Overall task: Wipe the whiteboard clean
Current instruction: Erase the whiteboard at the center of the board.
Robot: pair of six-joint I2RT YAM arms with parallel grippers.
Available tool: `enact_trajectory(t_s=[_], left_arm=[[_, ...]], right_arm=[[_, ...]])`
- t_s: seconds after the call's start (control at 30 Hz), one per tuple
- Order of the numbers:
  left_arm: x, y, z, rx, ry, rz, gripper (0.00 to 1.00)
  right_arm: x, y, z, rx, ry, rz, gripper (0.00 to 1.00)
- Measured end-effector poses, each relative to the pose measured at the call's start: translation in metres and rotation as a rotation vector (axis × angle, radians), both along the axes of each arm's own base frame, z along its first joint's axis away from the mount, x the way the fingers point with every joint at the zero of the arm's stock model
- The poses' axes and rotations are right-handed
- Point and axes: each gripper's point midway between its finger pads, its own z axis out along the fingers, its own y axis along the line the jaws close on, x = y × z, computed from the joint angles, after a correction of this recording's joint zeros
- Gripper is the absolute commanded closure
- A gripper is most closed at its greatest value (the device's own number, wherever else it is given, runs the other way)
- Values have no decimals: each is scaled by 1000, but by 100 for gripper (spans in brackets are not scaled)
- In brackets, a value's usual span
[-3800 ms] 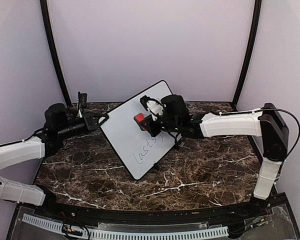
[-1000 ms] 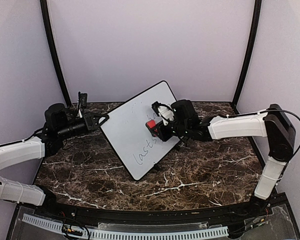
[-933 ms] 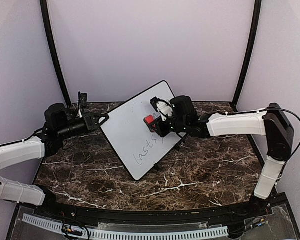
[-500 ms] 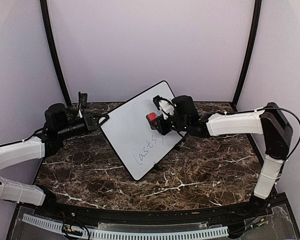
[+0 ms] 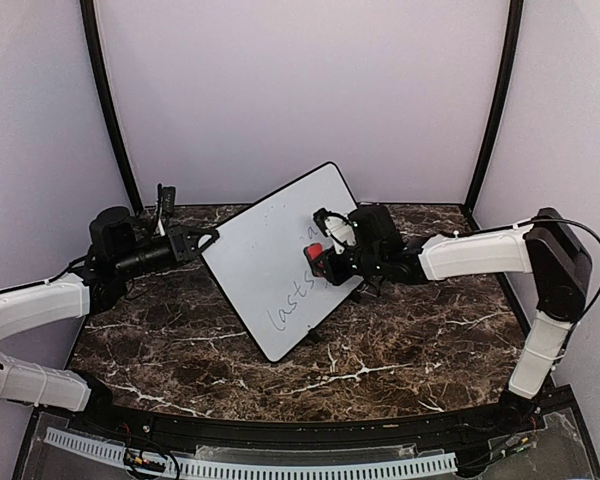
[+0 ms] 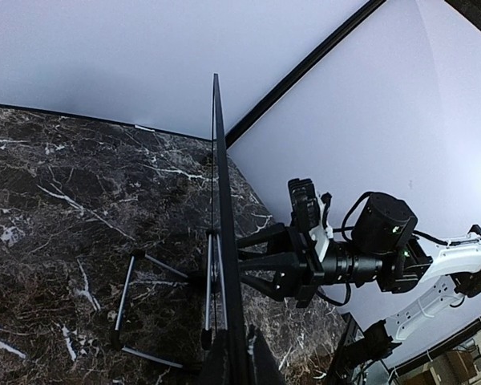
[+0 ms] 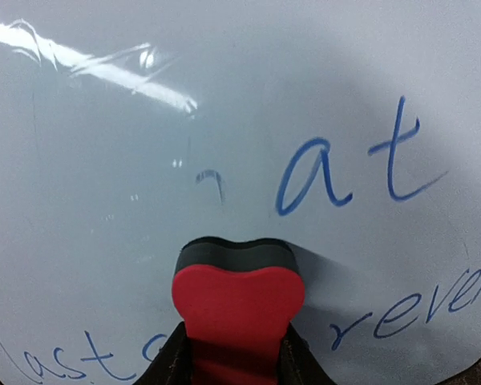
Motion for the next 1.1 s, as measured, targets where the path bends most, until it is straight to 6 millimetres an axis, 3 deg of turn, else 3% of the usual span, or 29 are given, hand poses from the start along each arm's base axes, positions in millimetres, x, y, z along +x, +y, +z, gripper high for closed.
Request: enact_trajectory(t_s=[0.2, 0.3, 0.37, 0.5, 0.8, 0.97, 1.1], left_arm=[[-3, -2, 0, -1, 2, -17, 100], [-2, -2, 0, -3, 4, -14, 100], [-2, -2, 0, -4, 7, -11, 100], [-2, -2, -1, -4, 9, -11, 100], [-2, -2, 0, -5, 8, -14, 100], [-2, -2, 0, -5, 8, -14, 100], [-2, -2, 0, -4, 8, -14, 100]], right_arm=[[26, 25, 54, 68, -94, 7, 71], [34, 32, 65, 83, -118, 9, 78], [35, 32, 65, 83, -117, 11, 85], [33, 31, 62, 91, -115, 11, 85], [7, 3, 18, 26, -40, 5, 82], [8, 4, 21, 19, -39, 3, 81], [22, 17, 43, 45, -72, 4, 81]])
